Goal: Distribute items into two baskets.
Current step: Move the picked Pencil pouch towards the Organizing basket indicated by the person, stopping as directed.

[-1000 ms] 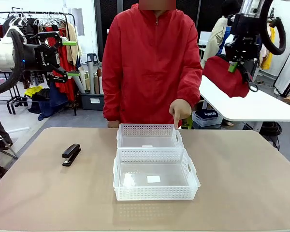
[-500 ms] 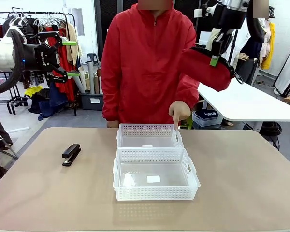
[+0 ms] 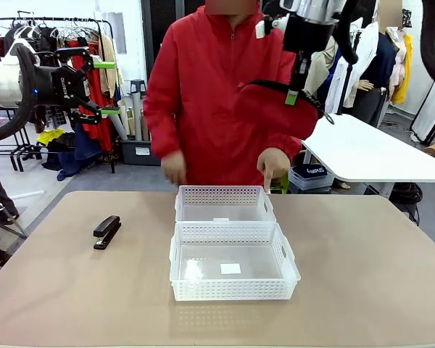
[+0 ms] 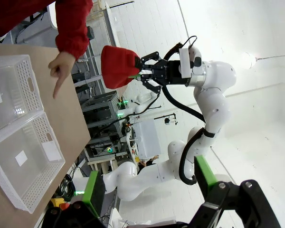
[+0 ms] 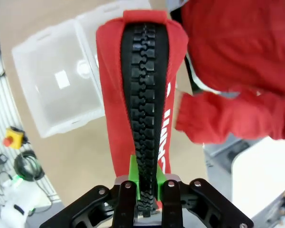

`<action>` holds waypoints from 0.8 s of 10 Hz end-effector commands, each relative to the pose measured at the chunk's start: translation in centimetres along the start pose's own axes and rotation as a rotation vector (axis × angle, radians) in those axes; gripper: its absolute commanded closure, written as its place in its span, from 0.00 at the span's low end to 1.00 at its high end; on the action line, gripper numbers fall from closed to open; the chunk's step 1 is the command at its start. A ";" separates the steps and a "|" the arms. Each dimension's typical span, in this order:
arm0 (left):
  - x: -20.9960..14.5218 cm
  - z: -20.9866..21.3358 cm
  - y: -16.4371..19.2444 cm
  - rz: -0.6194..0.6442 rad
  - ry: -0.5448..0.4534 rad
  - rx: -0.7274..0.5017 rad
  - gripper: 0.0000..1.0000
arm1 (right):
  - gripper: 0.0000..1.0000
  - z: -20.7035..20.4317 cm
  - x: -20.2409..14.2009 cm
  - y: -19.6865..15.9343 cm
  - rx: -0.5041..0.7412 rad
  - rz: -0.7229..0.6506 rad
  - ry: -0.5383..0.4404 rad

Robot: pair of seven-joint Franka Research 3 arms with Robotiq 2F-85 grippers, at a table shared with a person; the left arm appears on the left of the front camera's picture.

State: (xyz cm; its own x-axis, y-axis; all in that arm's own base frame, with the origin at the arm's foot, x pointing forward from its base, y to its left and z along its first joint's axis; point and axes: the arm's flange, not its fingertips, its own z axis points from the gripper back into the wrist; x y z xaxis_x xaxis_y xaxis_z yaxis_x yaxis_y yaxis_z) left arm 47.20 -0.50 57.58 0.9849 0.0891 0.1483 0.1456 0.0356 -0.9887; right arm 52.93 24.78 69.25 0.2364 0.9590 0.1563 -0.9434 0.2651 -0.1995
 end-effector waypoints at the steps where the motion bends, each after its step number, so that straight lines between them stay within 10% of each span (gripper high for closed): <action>1: 0.0 0.0 -0.1 -0.002 0.000 0.000 0.00 | 1.00 -0.4 1.0 0.8 -0.037 0.139 -0.032; 8: 0.0 0.0 -0.1 -0.002 0.000 0.000 0.00 | 1.00 -1.3 2.7 3.5 -0.035 0.303 -0.065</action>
State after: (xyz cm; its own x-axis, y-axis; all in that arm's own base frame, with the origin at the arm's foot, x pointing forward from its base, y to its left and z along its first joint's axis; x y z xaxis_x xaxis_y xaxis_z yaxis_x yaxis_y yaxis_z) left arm 47.21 -0.49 57.57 0.9849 0.0892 0.1482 0.1455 0.0356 -0.9887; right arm 51.08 28.79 67.61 -0.0360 0.9911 0.1285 -0.9647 -0.0010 -0.2633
